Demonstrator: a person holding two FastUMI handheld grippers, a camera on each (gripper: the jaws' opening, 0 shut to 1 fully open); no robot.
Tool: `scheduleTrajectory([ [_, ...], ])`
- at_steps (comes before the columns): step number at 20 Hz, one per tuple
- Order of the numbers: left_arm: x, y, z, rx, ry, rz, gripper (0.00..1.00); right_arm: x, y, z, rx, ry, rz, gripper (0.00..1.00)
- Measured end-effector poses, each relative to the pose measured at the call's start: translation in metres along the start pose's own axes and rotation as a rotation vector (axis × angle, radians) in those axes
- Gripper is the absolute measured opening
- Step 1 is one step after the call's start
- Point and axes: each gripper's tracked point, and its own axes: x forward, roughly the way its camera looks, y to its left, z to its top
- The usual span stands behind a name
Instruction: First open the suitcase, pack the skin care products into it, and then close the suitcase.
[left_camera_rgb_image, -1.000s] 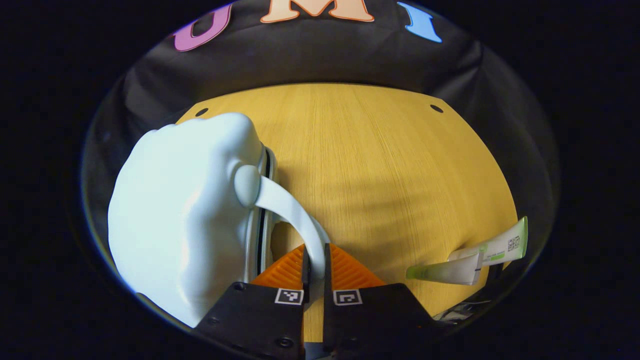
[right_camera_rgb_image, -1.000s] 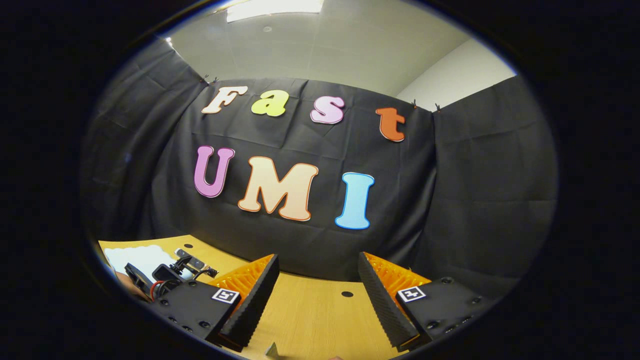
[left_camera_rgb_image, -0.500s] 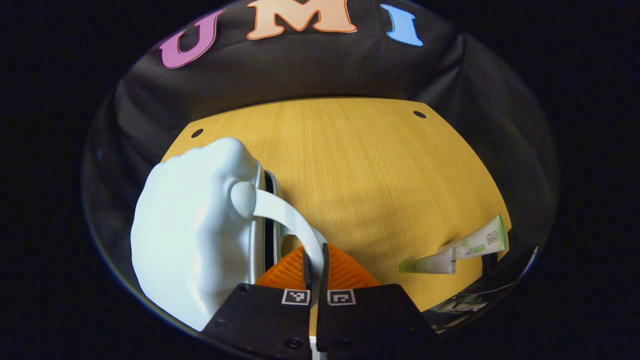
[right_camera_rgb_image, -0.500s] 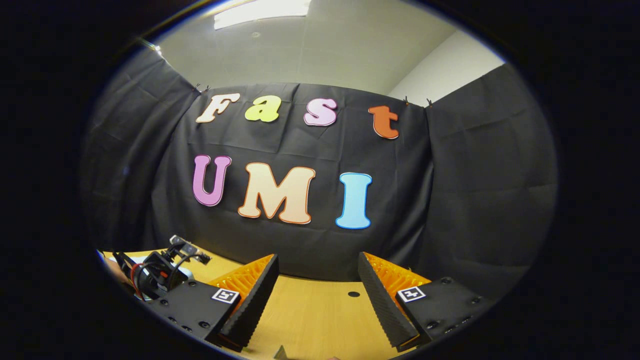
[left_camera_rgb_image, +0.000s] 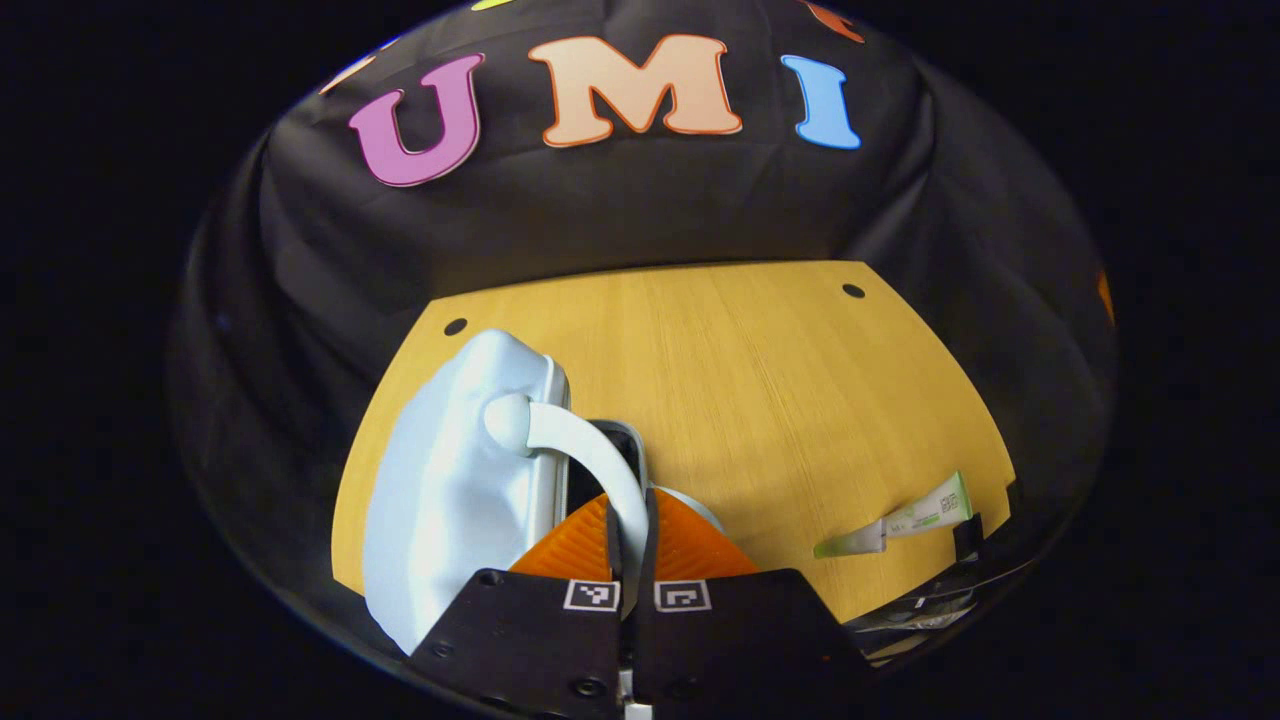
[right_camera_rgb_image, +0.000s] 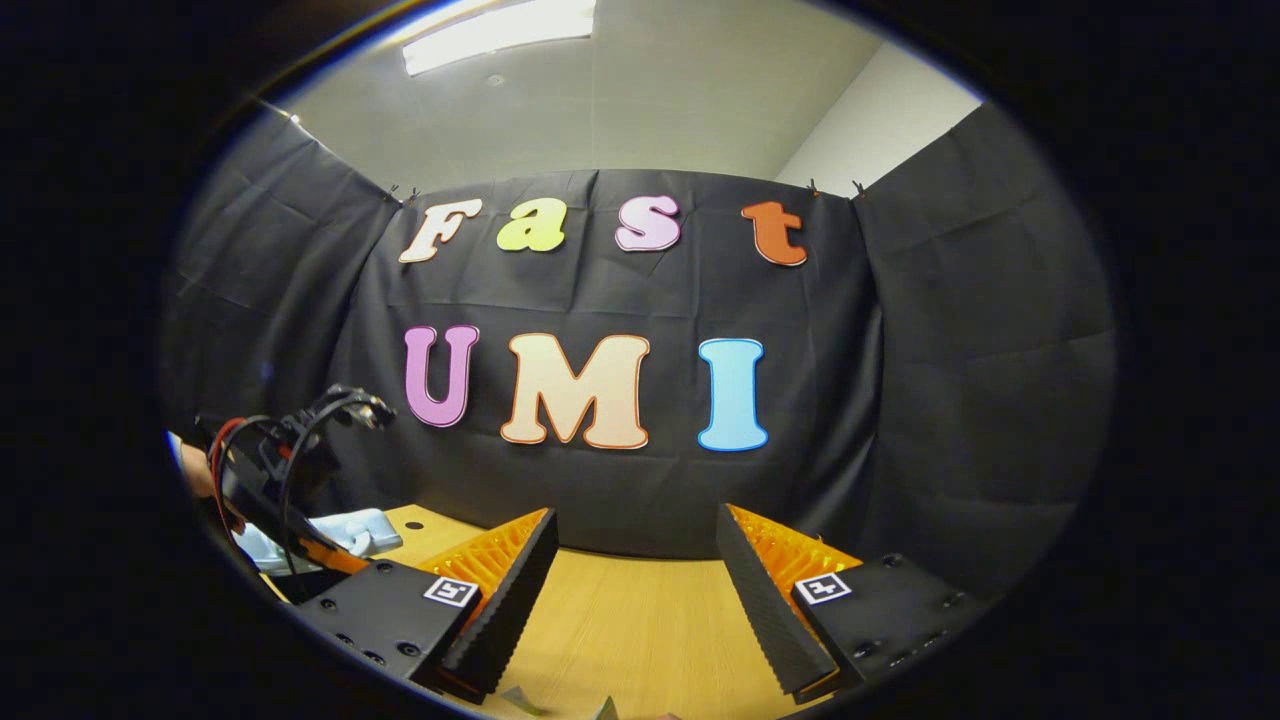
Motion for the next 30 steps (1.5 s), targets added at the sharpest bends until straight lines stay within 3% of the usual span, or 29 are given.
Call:
scheduleTrajectory([
  [6, -0.031, 0.056, 0.029, -0.035, -0.094, 0.001, 0.00, 0.000, 0.017, 0.000, 0.011, 0.006, -0.016, 0.99],
  [16, -0.053, 0.197, 0.056, -0.098, -0.236, 0.083, 0.00, 0.011, 0.102, 0.007, -0.032, -0.008, -0.018, 0.99],
  [22, -0.053, 0.290, 0.044, -0.117, -0.247, 0.168, 0.00, 0.015, 0.159, -0.005, -0.013, 0.010, -0.014, 1.00],
  [26, -0.042, 0.337, 0.030, -0.153, -0.251, 0.213, 0.00, 0.022, 0.176, -0.007, -0.028, 0.020, -0.013, 1.00],
  [28, -0.039, 0.369, 0.028, -0.152, -0.285, 0.286, 0.00, 0.024, 0.181, -0.011, -0.035, 0.035, -0.016, 1.00],
  [30, -0.030, 0.382, 0.019, -0.167, -0.289, 0.282, 0.00, 0.026, 0.183, -0.014, -0.041, 0.046, -0.020, 1.00],
])
